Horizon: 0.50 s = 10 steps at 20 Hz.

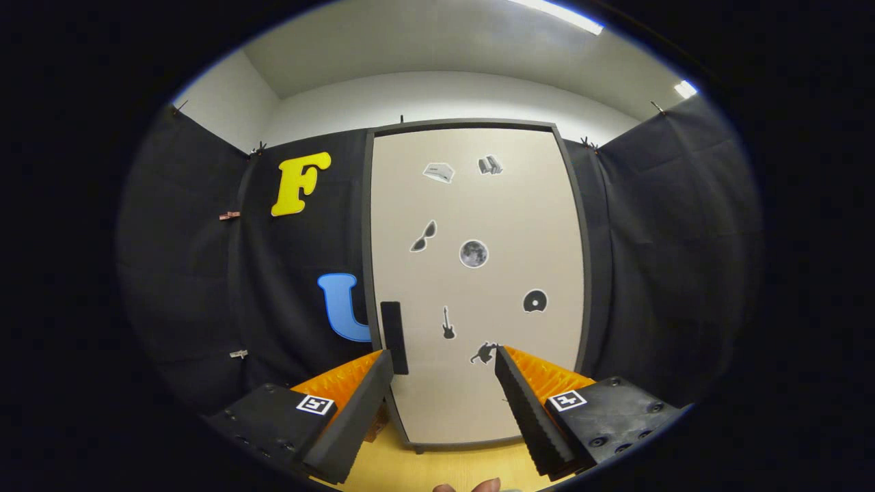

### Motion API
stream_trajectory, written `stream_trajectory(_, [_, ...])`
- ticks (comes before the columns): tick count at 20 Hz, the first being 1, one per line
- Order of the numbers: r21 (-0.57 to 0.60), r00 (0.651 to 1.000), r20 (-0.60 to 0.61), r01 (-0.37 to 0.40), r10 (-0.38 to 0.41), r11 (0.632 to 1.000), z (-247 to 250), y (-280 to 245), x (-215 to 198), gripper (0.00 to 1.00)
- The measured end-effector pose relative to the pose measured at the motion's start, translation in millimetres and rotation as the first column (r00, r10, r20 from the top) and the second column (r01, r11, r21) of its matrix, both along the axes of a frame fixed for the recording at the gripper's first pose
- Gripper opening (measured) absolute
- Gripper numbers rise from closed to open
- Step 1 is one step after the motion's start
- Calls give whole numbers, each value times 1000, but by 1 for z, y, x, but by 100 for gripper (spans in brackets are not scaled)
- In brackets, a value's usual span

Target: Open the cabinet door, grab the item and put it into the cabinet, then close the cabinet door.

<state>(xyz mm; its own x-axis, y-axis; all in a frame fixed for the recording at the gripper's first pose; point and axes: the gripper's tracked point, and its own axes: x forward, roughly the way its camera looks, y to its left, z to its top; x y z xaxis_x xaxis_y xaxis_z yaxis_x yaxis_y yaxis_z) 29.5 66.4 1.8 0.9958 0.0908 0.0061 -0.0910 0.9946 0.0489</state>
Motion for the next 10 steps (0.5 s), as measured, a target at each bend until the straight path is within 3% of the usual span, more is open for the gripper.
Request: stream_trajectory(10, [6, 999, -26, -28, 28, 1000, -38, 63, 92, 97])
